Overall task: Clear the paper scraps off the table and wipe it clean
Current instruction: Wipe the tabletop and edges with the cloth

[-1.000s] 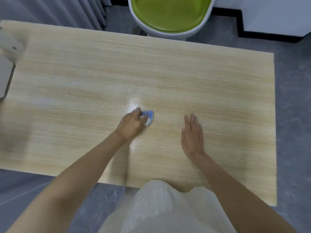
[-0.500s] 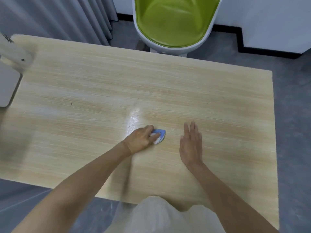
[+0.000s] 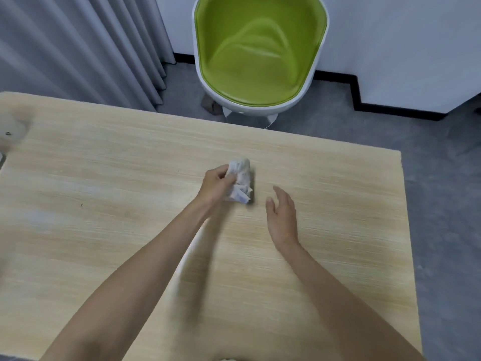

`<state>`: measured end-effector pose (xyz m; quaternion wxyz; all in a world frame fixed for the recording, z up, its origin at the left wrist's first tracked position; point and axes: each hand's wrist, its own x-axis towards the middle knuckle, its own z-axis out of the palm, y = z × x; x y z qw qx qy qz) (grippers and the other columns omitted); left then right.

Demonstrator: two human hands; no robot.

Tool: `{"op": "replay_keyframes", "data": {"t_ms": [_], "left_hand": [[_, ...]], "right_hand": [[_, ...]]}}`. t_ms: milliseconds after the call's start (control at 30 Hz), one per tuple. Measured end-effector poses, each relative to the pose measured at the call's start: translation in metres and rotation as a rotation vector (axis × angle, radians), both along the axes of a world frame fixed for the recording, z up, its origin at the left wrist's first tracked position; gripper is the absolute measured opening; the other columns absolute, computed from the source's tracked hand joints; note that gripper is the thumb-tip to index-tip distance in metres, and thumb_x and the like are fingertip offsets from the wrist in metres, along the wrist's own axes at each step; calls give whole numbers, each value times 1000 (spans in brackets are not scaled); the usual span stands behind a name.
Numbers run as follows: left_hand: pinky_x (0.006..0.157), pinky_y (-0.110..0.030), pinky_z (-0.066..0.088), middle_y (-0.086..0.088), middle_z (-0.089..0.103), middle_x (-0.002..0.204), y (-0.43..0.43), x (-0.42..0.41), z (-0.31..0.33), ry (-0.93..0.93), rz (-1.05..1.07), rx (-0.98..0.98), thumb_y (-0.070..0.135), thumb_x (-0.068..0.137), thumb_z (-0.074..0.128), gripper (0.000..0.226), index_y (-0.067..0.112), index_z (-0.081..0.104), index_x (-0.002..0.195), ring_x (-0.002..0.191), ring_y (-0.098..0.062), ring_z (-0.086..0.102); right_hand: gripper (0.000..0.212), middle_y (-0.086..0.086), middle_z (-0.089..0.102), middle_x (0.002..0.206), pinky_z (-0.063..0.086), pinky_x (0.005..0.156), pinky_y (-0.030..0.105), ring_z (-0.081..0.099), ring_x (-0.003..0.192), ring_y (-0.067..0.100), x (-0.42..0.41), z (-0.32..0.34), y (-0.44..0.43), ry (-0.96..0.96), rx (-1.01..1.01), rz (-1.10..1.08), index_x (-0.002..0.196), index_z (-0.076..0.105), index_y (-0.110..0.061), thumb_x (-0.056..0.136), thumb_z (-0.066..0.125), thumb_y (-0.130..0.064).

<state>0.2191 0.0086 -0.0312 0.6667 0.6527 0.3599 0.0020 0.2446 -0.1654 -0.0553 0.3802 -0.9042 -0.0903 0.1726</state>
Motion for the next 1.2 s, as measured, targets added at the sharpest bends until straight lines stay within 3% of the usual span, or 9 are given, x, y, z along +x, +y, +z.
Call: {"op": "replay_keyframes", "data": {"t_ms": [167,367,533,633,700,767,933,1067,1200], "left_hand": [[63,-27,55,-13,70,86,-33,17,-3,-67,41,-509,-6,89,46,23,3,63,102,74,-21,68],[59,-26,55,-11,67,91,-40,35,0,-141,94,-741,11,94,51,19,3,56,110,76,-19,68],[78,-31,55,-13,61,101,-40,43,-5,-21,135,-481,8,89,65,31,5,47,114,89,-22,65],[83,-32,47,-9,48,110,2,53,-7,91,36,70,16,93,59,42,7,27,118,99,-22,54],[71,-23,37,-9,45,106,33,59,-10,94,-40,336,12,94,55,30,7,31,111,95,-20,47],[78,-23,37,-14,46,116,56,65,-17,112,-57,472,7,92,52,33,1,37,121,102,-22,46],[82,-42,44,-17,51,113,37,67,-32,349,-35,818,44,89,58,50,-1,51,110,102,-33,49],[65,-33,42,-9,49,106,31,65,-38,208,-215,979,14,97,43,10,9,47,105,93,-28,50],[67,-34,36,-4,54,102,77,87,-21,263,159,897,38,96,40,27,15,47,108,86,-25,52]], "right_hand": [[24,7,66,96,50,73,30,62,89,21,42,25,27,293,338,-187,107,64,-5,94,57,-23],[49,3,58,112,47,85,24,55,104,17,37,28,24,145,178,-109,124,55,-10,78,72,-6],[57,2,47,106,42,88,25,47,98,14,23,22,29,-98,137,60,133,49,-11,79,67,-3],[60,2,45,116,40,92,24,45,105,14,23,15,26,-92,93,131,141,40,-11,87,64,-19],[56,3,44,126,39,99,28,44,115,18,28,7,19,-111,-3,121,142,37,-13,91,58,-23],[50,2,44,129,38,102,31,42,120,18,33,2,11,-140,-91,90,142,38,-15,94,53,-21],[46,5,44,133,39,105,36,40,123,21,43,-8,-3,-181,-246,33,141,37,-13,96,46,-18],[53,12,15,157,17,119,39,12,145,26,50,-15,-15,-196,-432,79,149,21,-13,100,36,-24],[57,15,-5,159,2,120,44,-7,147,28,62,-23,-28,-180,-552,109,152,7,-15,101,28,-31]]}}
